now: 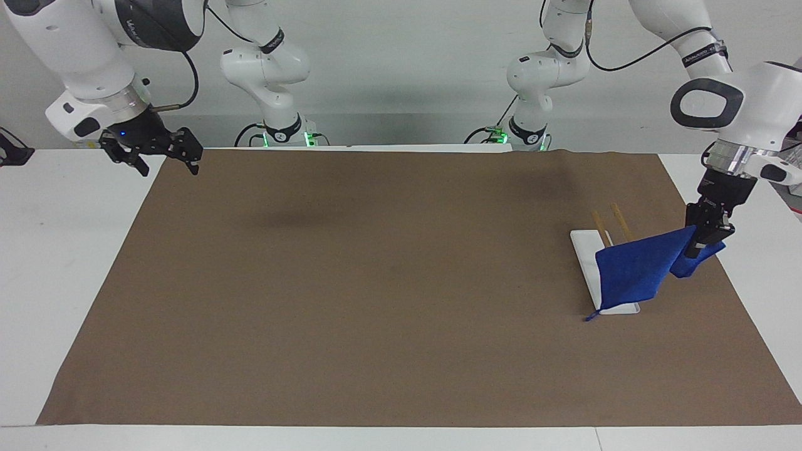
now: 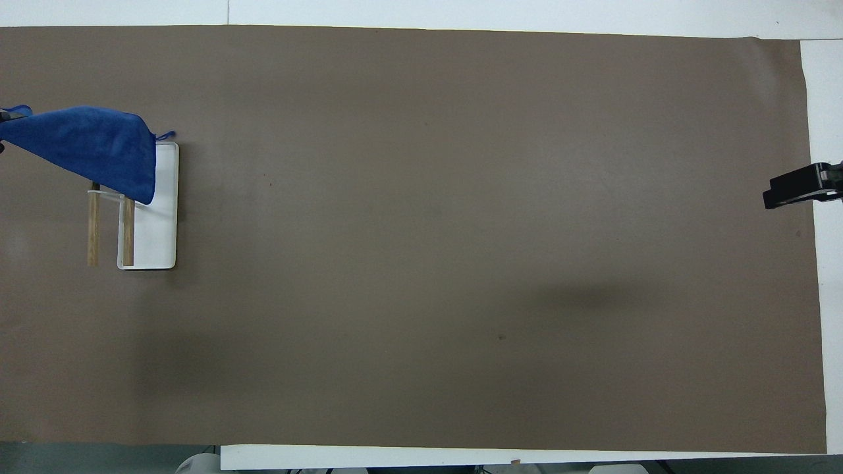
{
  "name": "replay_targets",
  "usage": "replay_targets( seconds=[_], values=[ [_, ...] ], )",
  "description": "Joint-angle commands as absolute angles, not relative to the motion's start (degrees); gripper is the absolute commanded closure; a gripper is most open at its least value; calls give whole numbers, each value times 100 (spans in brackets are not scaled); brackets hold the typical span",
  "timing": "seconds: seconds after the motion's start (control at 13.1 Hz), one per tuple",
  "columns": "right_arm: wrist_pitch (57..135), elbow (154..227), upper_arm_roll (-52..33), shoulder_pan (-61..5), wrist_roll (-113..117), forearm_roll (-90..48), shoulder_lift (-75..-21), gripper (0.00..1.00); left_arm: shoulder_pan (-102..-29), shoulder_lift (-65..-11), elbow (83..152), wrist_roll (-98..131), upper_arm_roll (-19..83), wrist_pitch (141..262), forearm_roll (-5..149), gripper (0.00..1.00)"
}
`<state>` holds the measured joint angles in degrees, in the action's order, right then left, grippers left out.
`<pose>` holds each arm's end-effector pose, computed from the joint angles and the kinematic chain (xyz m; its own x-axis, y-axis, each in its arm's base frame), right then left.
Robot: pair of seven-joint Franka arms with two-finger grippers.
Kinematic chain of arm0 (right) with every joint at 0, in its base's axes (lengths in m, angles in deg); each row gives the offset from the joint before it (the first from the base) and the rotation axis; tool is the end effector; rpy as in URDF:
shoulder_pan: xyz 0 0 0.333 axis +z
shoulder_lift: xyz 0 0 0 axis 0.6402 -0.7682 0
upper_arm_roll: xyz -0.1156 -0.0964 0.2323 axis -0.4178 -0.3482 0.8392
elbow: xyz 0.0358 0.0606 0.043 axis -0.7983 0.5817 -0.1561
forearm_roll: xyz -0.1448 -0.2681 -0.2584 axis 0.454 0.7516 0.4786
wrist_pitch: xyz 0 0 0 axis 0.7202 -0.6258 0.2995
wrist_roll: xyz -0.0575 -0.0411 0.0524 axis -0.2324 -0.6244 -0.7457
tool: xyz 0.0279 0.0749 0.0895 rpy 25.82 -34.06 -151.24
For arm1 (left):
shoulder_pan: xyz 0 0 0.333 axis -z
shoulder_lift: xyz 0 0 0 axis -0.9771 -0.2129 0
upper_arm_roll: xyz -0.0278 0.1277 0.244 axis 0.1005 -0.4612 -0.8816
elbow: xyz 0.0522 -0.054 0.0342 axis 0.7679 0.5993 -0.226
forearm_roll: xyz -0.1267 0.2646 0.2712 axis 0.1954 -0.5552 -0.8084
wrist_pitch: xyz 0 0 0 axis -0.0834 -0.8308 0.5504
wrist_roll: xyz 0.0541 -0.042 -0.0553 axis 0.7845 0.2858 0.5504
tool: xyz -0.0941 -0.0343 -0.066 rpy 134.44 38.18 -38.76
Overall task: Right arm passes towel to left arm to hang
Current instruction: 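Drape the towel over the white rack with the left gripper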
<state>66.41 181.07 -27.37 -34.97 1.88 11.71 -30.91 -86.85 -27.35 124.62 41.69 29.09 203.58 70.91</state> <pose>0.5418 -0.0614 0.5558 0.9964 0.0361 -0.0766 0.0376 -0.9991 0.0180 0.5924 0.0866 0.4498 0.4186 0.9075 0.0347 0.7678 -0.3740 0.5203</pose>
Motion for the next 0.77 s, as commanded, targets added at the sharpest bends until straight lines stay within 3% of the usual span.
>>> replay_targets(
  seconds=[0.0,0.38,0.69],
  values=[
    [6536,18040,-2679,-3559,166,1138,-3093,1,-8720,-2685,12658,3854,2949,20456,7118,100],
    [6536,18084,-2714,-3541,184,1138,-3022,1,-9124,-2352,13343,2159,2940,20333,7100,100],
    [6554,18093,-2705,-3541,166,1138,-3013,1,-9203,-2219,13362,1124,2940,19613,7091,100]
  ],
)
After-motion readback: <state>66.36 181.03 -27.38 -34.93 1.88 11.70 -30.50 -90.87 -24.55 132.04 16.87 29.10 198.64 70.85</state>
